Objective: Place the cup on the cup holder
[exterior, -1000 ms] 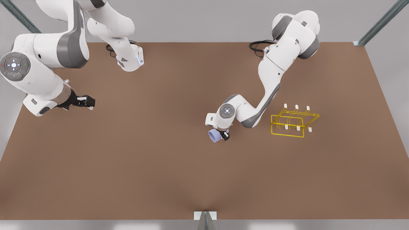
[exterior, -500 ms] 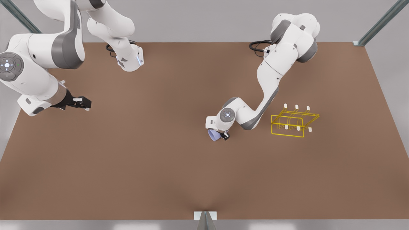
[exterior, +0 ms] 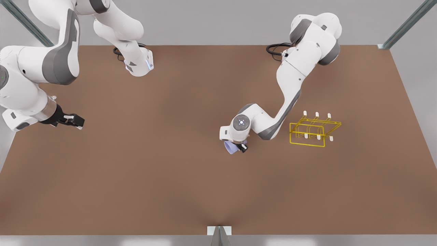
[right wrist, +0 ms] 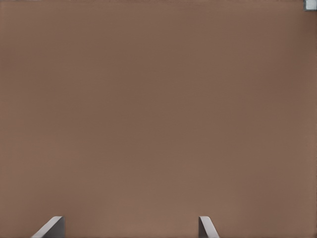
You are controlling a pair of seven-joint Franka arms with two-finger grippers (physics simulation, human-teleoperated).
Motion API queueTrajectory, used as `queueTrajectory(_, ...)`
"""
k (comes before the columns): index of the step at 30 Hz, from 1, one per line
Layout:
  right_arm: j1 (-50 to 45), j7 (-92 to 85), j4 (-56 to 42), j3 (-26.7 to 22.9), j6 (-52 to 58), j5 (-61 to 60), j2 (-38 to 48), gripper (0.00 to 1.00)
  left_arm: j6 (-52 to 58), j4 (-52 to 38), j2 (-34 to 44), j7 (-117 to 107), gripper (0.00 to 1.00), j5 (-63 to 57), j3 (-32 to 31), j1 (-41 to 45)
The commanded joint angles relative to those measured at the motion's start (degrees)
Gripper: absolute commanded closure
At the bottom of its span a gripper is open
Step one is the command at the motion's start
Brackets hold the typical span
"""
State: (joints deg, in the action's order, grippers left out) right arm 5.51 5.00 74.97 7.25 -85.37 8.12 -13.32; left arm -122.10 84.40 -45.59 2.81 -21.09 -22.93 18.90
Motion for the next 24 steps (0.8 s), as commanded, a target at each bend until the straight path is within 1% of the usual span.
queueTrajectory(1,-0.06,0.45,0.00,0.05,-1.03,1.02,0.05,0.00,28.49,-3.37,0.15,4.74,0.15,-9.23,-0.01,0.17)
queueTrajectory(3,-0.06,0.27,-0.08,0.13,-0.94,0.84,0.05,0.00,44.91,-7.06,0.15,11.24,0.15,-19.15,-0.10,0.87)
queueTrajectory(4,-0.06,0.36,0.00,0.13,-1.02,0.84,-0.04,0.00,50.01,-8.02,0.15,14.75,0.15,-23.54,-0.10,1.84)
queueTrajectory(5,-0.06,0.54,-0.08,0.13,-0.94,0.84,-0.22,0.00,58.37,-8.55,0.15,22.13,0.15,-33.82,-0.10,3.42)
queueTrajectory(7,-0.06,0.54,-0.08,0.13,-0.94,0.84,-0.22,0.00,66.02,-8.47,-0.82,33.30,0.15,-50.88,-0.01,5.27)
queueTrajectory(8,-0.06,0.54,-0.08,0.13,-1.02,0.93,-0.22,0.00,68.84,-8.38,-1.00,37.70,0.15,-56.07,-0.01,5.45)
queueTrajectory(10,0.02,0.54,-0.08,0.13,-0.94,1.02,-0.22,0.00,73.23,-8.03,-2.23,51.41,0.15,-71.02,-0.01,5.45)
queueTrajectory(12,0.02,0.54,-0.08,0.13,-0.94,0.93,-0.22,0.00,73.32,-7.68,-3.72,53.87,0.15,-73.13,0.08,5.18)
queueTrajectory(16,-0.06,0.63,-0.08,0.13,-0.94,1.02,-0.22,0.00,73.59,-5.22,-6.36,55.64,0.15,-72.96,1.40,4.92)
queueTrajectory(24,-0.06,0.54,-0.08,0.13,-1.03,1.02,-0.22,0.00,73.32,-5.39,-9.43,55.72,0.14,-73.48,1.66,2.81)
